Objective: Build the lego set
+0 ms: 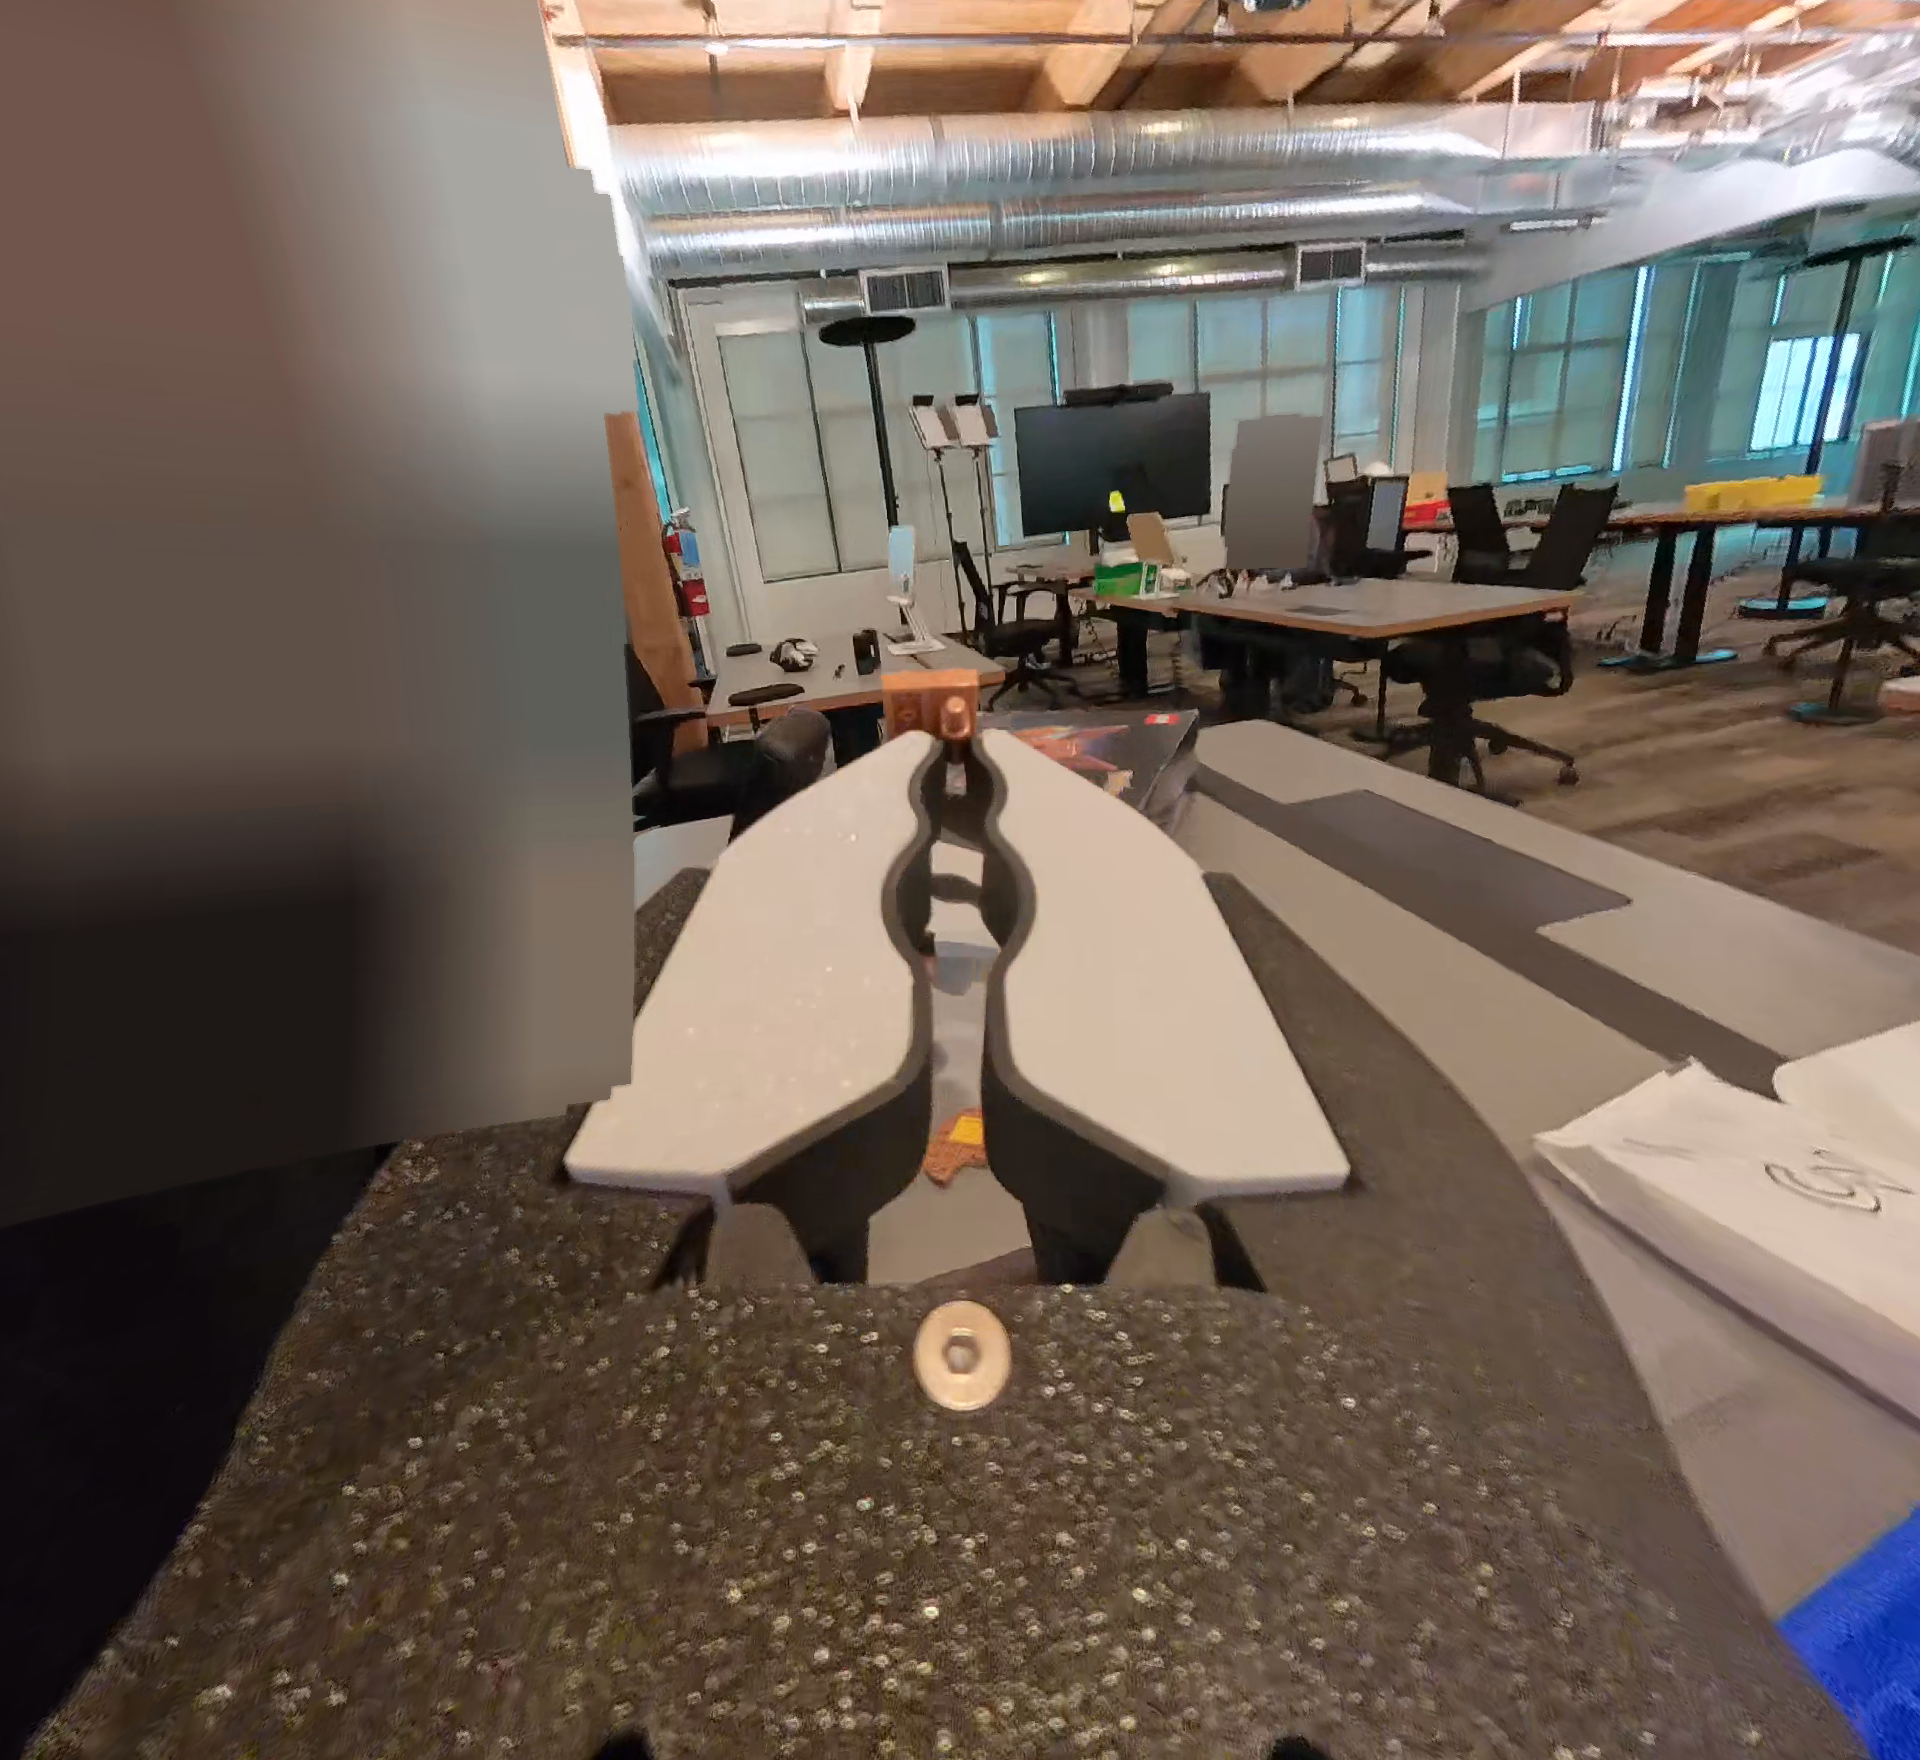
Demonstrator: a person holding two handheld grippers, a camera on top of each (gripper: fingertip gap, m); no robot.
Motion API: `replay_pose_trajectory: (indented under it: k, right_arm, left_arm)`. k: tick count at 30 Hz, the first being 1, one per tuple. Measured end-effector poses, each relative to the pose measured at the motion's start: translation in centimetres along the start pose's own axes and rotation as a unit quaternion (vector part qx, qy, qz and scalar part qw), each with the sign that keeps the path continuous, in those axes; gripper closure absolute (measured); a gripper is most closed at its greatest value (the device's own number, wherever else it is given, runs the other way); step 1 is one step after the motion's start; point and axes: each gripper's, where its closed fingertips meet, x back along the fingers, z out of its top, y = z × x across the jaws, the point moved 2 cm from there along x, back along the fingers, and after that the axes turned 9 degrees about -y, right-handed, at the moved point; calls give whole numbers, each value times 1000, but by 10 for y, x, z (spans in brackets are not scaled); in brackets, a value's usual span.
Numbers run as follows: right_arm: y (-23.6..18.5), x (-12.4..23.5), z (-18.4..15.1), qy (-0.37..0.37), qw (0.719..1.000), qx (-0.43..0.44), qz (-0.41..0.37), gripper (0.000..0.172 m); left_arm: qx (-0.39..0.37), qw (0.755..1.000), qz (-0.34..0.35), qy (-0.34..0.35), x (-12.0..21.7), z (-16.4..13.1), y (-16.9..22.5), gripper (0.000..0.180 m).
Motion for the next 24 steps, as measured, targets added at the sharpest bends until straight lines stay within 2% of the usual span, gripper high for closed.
replay_pose_trajectory:
  k: [1,5,7,9,13,15,19,24]
  right_arm:
    - [1,-2,-3,-5,1000,-8,-1,169]
    - [4,-6,-14,-35,999,-35,-2,169]
    - [10,-15,-38,-118,992,-36,-32,168]
    - [14,-23,-66,-213,975,-1,-68,168]
    - [11,-35,-93,-293,944,99,-114,168]
    - [12,-36,-96,-291,938,129,-135,168]
    - [10,-37,-97,-281,936,156,-141,168]
    - [7,-41,-107,-279,931,189,-142,168]
  left_arm:
    - [1,1000,-2,4,1,1,1,171]
    - [-13,999,-23,41,7,17,11,170]
    - [-31,995,-55,74,11,33,28,168]
    - [-38,988,-111,104,13,55,57,166]
    - [48,959,-268,72,2,88,118,157]
    - [135,934,-325,58,-3,98,129,156]
    - [292,865,-404,65,-2,107,125,154]
    - [388,779,-492,36,-3,105,134,154]
